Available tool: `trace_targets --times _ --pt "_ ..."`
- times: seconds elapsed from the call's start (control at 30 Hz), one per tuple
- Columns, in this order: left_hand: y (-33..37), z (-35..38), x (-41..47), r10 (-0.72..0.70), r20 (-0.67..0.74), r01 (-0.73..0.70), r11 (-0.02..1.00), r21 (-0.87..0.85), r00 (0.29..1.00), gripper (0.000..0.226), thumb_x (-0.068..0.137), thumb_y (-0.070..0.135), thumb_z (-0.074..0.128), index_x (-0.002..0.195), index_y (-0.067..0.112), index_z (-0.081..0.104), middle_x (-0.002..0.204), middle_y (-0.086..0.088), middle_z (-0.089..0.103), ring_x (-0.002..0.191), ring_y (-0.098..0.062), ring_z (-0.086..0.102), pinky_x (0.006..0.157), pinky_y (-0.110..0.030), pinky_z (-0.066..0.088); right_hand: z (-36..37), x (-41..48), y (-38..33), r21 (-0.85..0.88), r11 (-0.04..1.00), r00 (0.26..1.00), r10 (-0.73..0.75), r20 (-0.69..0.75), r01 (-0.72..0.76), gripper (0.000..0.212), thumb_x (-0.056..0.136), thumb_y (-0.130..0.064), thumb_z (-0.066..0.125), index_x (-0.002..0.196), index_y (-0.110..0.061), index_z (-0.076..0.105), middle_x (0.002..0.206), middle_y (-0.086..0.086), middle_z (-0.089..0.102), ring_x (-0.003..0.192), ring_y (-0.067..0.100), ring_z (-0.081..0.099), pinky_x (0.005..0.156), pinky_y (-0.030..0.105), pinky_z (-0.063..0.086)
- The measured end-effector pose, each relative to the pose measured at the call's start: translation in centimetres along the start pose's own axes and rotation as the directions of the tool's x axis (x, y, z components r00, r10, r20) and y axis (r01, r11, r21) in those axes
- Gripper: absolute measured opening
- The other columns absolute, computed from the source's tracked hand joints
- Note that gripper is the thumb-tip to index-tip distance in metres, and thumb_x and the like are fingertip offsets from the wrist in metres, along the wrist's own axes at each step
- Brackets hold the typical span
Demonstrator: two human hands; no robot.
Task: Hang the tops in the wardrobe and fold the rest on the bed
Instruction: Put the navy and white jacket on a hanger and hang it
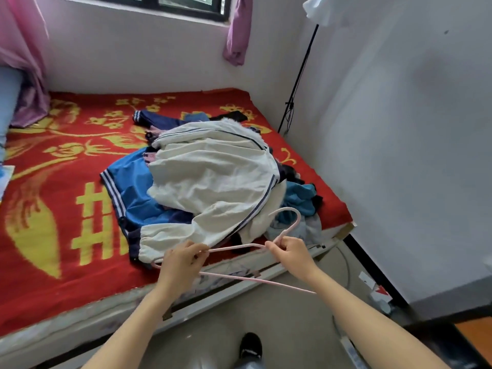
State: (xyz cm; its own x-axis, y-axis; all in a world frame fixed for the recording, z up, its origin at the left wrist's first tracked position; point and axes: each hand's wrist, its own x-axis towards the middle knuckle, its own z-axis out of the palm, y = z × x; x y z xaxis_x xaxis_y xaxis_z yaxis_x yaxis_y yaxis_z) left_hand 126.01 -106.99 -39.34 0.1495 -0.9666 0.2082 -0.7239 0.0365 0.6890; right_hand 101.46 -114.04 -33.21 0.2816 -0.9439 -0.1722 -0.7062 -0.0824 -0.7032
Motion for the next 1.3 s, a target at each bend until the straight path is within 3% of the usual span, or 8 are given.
trace_targets --times 0.13,0.27,0.4,0.5,0.63,0.93,1.13,1.3 --pt "1.5 3.5 5.2 -0.057 -0.138 0.073 0.991 0.115 0.989 0.008 0.079 0.019 0.071 0.083 0.013 0.075 0.086 -0.006 0.067 0.086 -0.031 0.058 0.072 -0.043 0.043 -4.1 4.8 3.5 0.002 1.0 1.0 0.01 -0.017 -0.01 0.033 0.09 -0.029 0.06 0.062 -0.012 0.063 0.06 0.0 0.057 0.062 0.013 0.052 0.068 0.033 0.044" --pt "2.8 6.3 9.6 -0.256 -0.202 0.269 0.963 0.035 0.945 0.011 0.082 0.01 0.07 0.091 0.008 0.075 0.099 -0.012 0.064 0.104 -0.036 0.051 0.083 -0.046 0.04 -8.9 9.2 7.5 -0.07 0.997 0.996 0.027 -0.079 -0.033 0.037 0.089 -0.026 0.062 0.053 -0.025 0.053 0.059 -0.008 0.057 0.067 0.013 0.055 0.069 0.027 0.041" --pt "4.5 9.9 13.2 -0.332 -0.159 0.335 0.942 -0.009 0.93 0.015 0.087 0.012 0.064 0.097 0.006 0.073 0.107 -0.013 0.062 0.111 -0.033 0.046 0.091 -0.042 0.037 -14.1 13.7 12.0 -0.105 0.99 0.986 0.082 -0.142 -0.098 0.034 0.089 -0.026 0.062 0.058 -0.011 0.063 0.064 0.002 0.064 0.07 0.018 0.059 0.067 0.029 0.04" --pt "5.1 12.6 14.6 -0.375 -0.083 0.376 0.927 -0.014 0.923 0.016 0.088 0.012 0.062 0.1 0.006 0.071 0.109 -0.012 0.059 0.114 -0.029 0.043 0.094 -0.035 0.032 -16.5 16.1 14.4 -0.05 0.988 0.97 0.131 -0.203 -0.144 0.035 0.088 -0.026 0.062 0.054 -0.021 0.058 0.058 -0.003 0.06 0.063 0.018 0.057 0.066 0.033 0.044" --pt "5.1 15.1 17.3 -0.416 -0.022 0.415 0.909 -0.037 0.909 0.016 0.089 0.011 0.06 0.101 0.005 0.07 0.107 -0.009 0.055 0.114 -0.025 0.042 0.093 -0.029 0.03 -18.3 19.7 16.6 0.082 0.978 0.956 0.206 -0.208 -0.193 0.013 0.093 -0.016 0.054 0.082 -0.023 0.057 0.059 0.001 0.061 0.055 0.016 0.056 0.064 0.037 0.05" --pt "2.2 16.8 28.2 -0.511 0.029 0.512 0.857 -0.056 0.859 0.022 0.093 0.017 0.054 0.108 0.007 0.067 0.115 -0.01 0.054 0.113 -0.025 0.042 0.087 -0.028 0.03 -21.4 30.3 16.3 0.283 0.937 0.907 0.292 -0.303 -0.207 0.021 0.095 -0.006 0.044 0.098 -0.018 0.061 0.064 0.005 0.055 0.035 0.002 0.048 0.036 0.013 0.036" --pt "2.6 20.1 33.7 -0.499 0.126 0.508 0.86 -0.047 0.857 0.023 0.094 0.021 0.052 0.109 0.011 0.065 0.118 -0.006 0.052 0.118 -0.021 0.042 0.093 -0.03 0.034 -21.4 36.0 15.6 0.299 0.849 0.899 0.426 0.096 -0.435 0.027 0.094 0.001 0.035 0.104 -0.006 0.06 0.067 0.01 0.058 0.037 0.006 0.044 0.036 0.017 0.027" --pt "4.5 22.9 36.7 -0.533 0.182 0.544 0.839 -0.013 0.826 0.024 0.096 0.023 0.048 0.112 0.014 0.064 0.124 -0.007 0.051 0.119 -0.021 0.04 0.095 -0.029 0.033 -19.7 39.5 17.5 0.259 0.813 0.85 0.522 0.075 -0.522 0.033 0.09 0.003 0.029 0.108 0.003 0.057 0.062 0.012 0.057 0.03 0.007 0.039 0.031 0.016 0.024"
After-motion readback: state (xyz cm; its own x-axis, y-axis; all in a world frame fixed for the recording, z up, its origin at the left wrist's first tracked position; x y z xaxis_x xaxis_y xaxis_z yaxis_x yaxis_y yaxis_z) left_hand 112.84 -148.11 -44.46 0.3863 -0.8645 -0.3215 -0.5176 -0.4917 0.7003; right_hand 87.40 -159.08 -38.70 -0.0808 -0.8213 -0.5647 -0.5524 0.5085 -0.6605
